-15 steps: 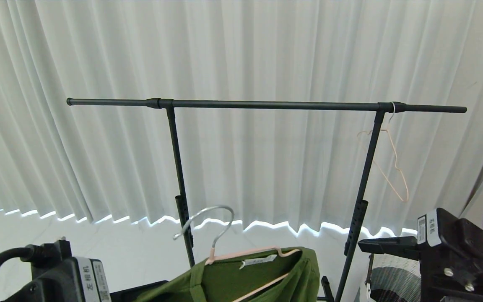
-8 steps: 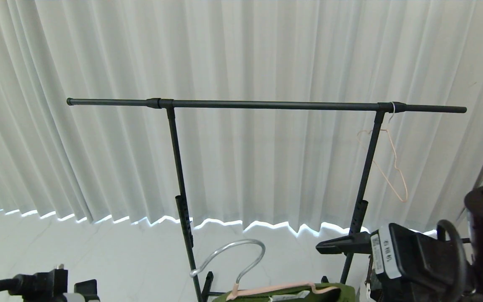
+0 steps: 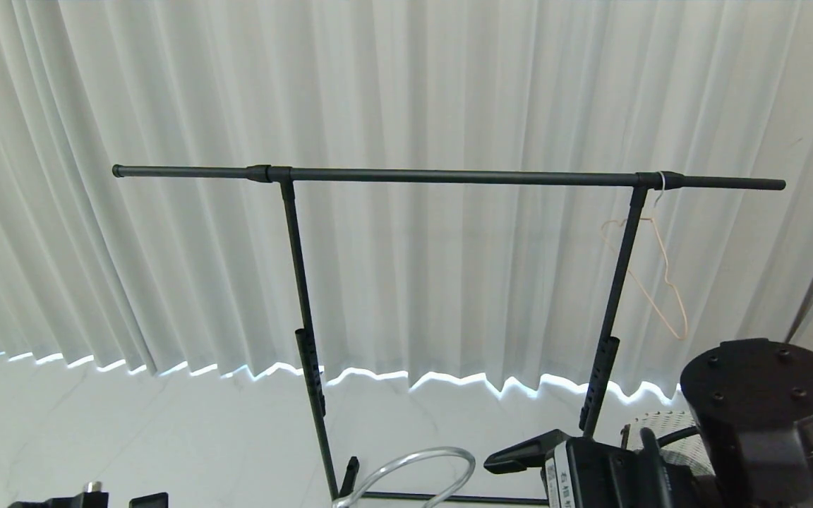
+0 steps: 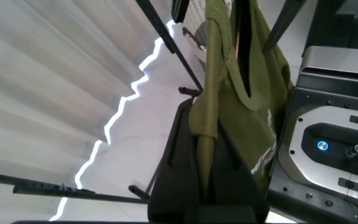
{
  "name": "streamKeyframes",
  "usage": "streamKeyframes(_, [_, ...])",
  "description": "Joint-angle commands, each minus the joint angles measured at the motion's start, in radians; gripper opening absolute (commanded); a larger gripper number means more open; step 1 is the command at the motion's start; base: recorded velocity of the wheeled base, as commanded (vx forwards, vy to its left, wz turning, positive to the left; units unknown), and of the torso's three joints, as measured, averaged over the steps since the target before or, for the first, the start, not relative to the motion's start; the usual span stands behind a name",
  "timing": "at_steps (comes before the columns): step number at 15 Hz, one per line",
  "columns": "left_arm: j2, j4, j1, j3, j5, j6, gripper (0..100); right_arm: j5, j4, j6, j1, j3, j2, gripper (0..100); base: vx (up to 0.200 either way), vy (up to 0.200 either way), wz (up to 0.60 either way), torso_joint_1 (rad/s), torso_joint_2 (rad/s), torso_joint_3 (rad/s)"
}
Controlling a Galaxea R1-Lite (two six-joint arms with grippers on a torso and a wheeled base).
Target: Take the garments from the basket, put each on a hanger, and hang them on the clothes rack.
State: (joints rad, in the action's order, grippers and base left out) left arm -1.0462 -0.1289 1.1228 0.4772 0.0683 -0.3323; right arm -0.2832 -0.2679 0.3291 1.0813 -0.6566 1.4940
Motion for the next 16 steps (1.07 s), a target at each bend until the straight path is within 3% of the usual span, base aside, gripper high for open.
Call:
streamKeyframes(1, [0.0,-0.001,0.002,0.003,0.001,-0.001,0,-0.001,-0.001,-0.002,0.002,0.0,0.012,100,0.0,0.0,0.0,0.0,0.0,0.0])
streamKeyframes(5, [0.002,-0.001,0.002,0.011,0.001,-0.001,0,-0.001,-0.002,-0.007,0.002,0.0,0.018,100,0.0,0.0,0.0,0.0,0.0,0.0])
streamKeyframes(6, [0.002,-0.001,0.002,0.011,0.001,-0.001,0,0.001,-0.002,-0.007,0.002,0.0,0.018,0,0.0,0.0,0.0,0.0,0.0,0.0])
streamKeyframes(15, [0.002,0.0,0.0,0.011,0.007,-0.025,0,0.009,-0.024,-0.007,-0.001,0.002,0.009,0,0.0,0.0,0.0,0.0,0.0,0.0])
streamKeyframes(16, [0.0,-0.001,0.0,0.011,0.007,-0.025,100,0.009,-0.024,-0.007,-0.001,0.002,0.006,0,0.0,0.0,0.0,0.0,0.0,0.0])
